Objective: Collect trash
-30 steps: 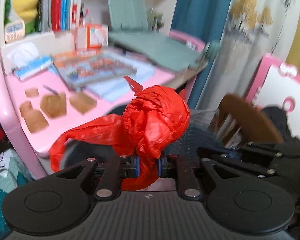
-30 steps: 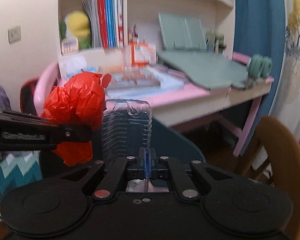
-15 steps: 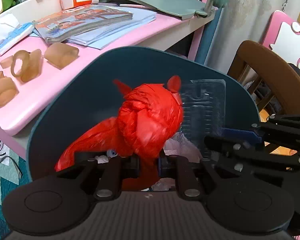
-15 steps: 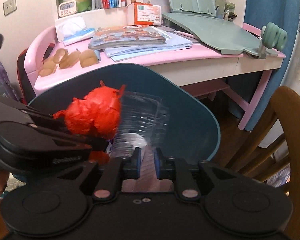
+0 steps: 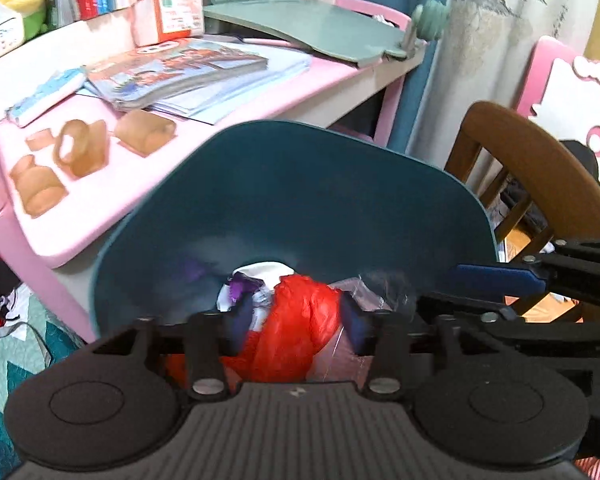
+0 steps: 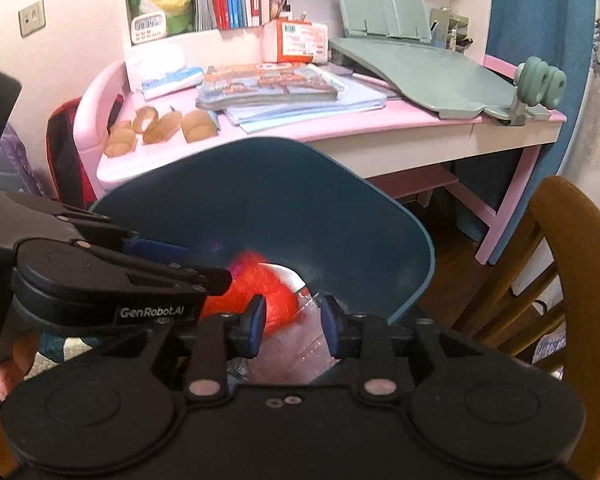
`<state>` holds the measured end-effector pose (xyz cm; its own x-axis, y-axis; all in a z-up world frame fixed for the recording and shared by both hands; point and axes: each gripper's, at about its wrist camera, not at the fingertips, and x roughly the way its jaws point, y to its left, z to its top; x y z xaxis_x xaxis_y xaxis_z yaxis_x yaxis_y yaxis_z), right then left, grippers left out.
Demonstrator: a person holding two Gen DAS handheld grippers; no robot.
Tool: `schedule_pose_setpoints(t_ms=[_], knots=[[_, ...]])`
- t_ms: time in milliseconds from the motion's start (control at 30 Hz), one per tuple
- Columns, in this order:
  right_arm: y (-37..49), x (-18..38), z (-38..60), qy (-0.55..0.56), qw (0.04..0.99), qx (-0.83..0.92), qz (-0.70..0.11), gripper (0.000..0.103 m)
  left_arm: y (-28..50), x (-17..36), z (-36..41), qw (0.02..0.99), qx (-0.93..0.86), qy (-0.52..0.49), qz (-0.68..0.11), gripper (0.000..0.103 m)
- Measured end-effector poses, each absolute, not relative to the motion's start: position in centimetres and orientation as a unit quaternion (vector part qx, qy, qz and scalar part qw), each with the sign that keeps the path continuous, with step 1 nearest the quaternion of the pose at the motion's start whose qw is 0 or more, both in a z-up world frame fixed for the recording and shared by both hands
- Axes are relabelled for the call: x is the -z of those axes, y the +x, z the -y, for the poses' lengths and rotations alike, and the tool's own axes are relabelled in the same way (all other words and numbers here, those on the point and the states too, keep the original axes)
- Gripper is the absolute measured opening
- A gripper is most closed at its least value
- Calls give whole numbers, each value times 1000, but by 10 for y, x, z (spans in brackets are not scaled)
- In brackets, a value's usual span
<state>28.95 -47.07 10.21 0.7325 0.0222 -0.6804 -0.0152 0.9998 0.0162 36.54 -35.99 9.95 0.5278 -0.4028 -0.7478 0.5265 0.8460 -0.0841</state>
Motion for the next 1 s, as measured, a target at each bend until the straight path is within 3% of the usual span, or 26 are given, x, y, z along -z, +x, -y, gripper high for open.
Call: schedule_pose_setpoints(t_ms=[467, 867, 1000], knots=[[246, -134, 451, 2, 945, -26, -327, 42, 322, -134, 322, 888, 278, 48, -362, 65], [196, -160, 429, -1, 960, -29, -279, 48, 277, -162, 287, 910, 288, 23, -298, 82], [181, -164, 421, -2, 964, -29, -263, 49, 259, -166, 277, 918, 286, 32, -273, 83]])
